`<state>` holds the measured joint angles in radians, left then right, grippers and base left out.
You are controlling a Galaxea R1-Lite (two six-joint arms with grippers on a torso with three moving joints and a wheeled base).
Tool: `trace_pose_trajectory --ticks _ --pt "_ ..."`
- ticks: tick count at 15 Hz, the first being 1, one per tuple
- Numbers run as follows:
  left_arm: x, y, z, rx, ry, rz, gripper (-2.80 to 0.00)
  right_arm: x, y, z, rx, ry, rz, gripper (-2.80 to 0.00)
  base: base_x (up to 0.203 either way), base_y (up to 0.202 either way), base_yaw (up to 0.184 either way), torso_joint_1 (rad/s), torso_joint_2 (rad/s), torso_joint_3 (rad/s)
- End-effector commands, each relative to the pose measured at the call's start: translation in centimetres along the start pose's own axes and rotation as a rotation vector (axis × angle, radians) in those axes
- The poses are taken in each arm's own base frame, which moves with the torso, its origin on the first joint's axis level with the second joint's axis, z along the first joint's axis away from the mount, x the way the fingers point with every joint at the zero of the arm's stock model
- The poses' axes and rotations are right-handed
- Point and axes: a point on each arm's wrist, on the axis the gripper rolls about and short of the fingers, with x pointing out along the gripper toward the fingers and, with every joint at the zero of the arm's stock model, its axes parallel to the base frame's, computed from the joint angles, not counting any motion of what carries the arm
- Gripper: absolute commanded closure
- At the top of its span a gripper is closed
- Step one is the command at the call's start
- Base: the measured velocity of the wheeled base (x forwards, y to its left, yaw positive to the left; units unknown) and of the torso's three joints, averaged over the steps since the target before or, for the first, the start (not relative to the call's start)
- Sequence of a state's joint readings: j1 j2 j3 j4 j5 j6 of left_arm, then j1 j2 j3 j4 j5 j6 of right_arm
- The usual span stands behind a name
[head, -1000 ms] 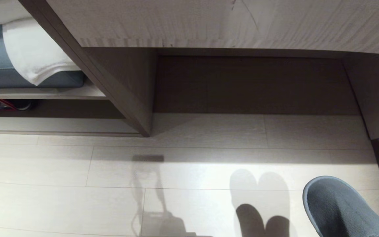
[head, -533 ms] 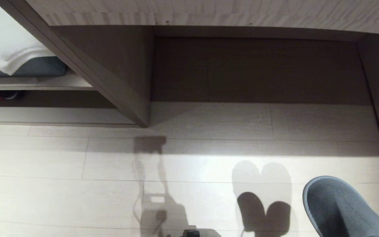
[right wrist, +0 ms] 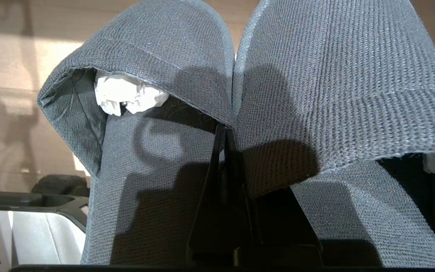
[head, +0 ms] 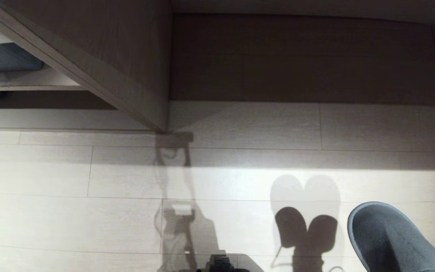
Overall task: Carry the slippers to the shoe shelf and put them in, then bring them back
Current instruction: Place the slippers on the floor
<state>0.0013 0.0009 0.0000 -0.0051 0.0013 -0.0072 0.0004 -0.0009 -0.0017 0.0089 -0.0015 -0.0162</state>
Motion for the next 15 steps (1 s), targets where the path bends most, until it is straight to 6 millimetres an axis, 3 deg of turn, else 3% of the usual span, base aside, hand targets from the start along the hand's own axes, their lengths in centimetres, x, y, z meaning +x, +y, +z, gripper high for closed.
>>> trace_pose_trajectory --ticks 1,15 --pt "0.01 0.00 0.01 0.000 0.000 0.001 0.00 0.01 0.00 -0.01 -0.001 0.001 0.001 0.00 0.000 0.000 0.000 0.002 0.00 -0.202" --pt "0.01 0.00 0.01 0.000 0.000 0.001 0.00 0.01 0.00 -0.01 -0.001 0.001 0.001 0.00 0.000 0.000 0.000 0.003 0.00 -0.195"
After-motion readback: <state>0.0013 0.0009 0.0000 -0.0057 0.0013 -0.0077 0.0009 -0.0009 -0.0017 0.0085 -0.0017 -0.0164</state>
